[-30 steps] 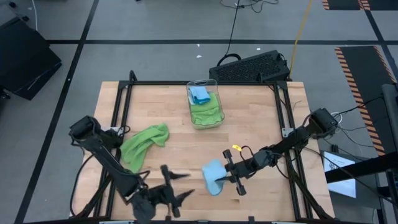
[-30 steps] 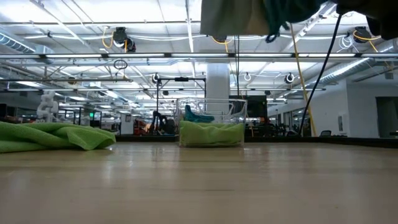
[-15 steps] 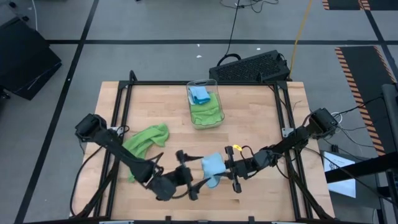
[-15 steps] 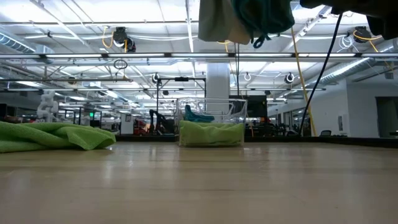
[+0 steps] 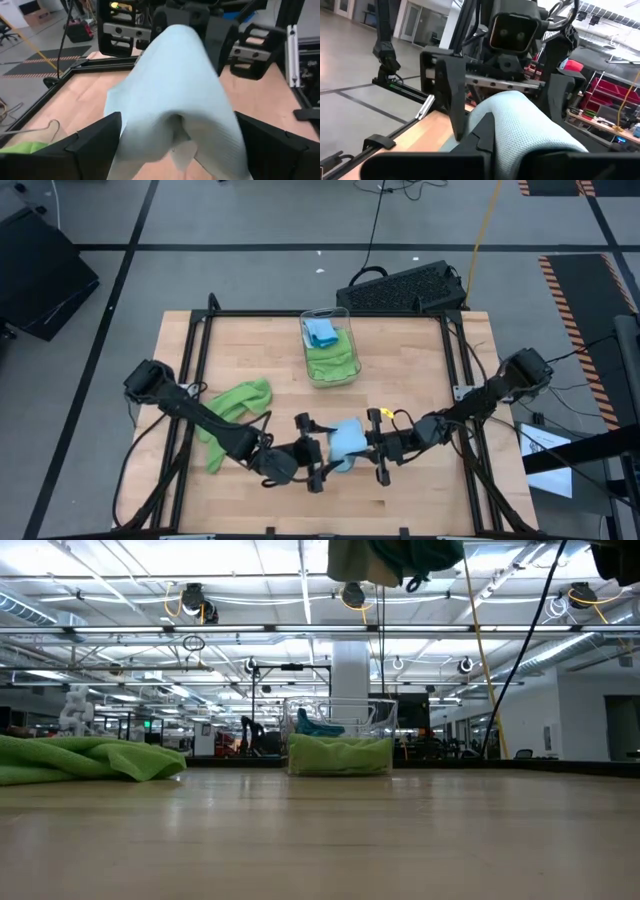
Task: Fold microfiber towels
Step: Put the blue towel into the transparent bin
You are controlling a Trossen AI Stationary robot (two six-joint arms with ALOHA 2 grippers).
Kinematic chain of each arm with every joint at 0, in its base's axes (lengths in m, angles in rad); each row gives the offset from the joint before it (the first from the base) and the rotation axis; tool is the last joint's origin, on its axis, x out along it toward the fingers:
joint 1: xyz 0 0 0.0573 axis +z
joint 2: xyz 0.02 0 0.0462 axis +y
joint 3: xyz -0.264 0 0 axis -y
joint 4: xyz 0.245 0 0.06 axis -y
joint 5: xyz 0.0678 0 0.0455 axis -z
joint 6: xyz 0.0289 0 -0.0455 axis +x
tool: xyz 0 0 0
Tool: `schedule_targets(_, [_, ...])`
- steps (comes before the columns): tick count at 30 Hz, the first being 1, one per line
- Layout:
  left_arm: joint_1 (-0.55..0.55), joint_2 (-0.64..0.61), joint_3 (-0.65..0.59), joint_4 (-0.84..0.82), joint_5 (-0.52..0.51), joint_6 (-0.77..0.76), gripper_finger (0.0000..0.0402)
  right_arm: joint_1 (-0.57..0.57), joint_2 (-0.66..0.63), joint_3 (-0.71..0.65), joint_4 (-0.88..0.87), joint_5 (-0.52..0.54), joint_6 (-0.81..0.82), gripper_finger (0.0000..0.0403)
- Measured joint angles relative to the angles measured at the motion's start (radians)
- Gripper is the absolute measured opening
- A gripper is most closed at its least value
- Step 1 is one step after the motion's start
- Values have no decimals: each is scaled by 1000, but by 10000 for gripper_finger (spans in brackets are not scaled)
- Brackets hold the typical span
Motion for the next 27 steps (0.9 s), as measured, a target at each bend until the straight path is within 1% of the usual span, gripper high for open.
schedule_targets(3, [15, 0, 0, -2, 13, 11, 364, -2, -6, 0, -7, -35, 14, 13])
schedule_targets(5, [21, 0, 0, -12, 13, 11, 356, -5, -6, 0, -7, -50, 20, 13])
schedule_targets(7, [23, 0, 0, -24, 16, 11, 332, -5, -6, 0, -10, -49, 21, 13])
schedule_targets(8, [23, 0, 0, -27, 16, 9, 313, -5, -6, 0, -10, -48, 22, 13])
schedule_targets(10, [22, 0, 0, -27, 27, 3, 262, -5, -6, 0, -9, -48, 24, 13])
schedule_targets(11, [22, 0, 0, -27, 43, -4, 229, -5, -6, 0, -9, -48, 24, 14])
schedule_targets(14, [19, 0, 0, -30, 57, -6, 116, -4, -6, 0, -24, -35, 72, 24])
schedule_targets(15, [14, 0, 0, -32, 57, 1, 76, -3, -6, 0, -32, -14, 99, 32])
schedule_targets(16, [10, 0, 0, -34, 57, 8, 43, 1, -7, 1, -50, 7, 124, 43])
schedule_targets(17, [8, 0, 0, -35, 55, 12, 35, 6, -7, 2, -73, 33, 146, 57])
schedule_targets(18, [5, 0, 0, -38, 55, 11, 35, 12, -7, 2, -101, 58, 171, 73])
schedule_targets(21, [-8, 0, 0, -59, 43, -14, 46, 35, -13, 2, -205, 103, 259, 127])
schedule_targets(24, [-17, 0, 0, -115, 20, -57, 50, 63, -42, 1, -347, 110, 386, 179])
schedule_targets(27, [-19, 0, 0, -178, 17, -105, 39, 91, -102, 2, -543, 113, 530, 218])
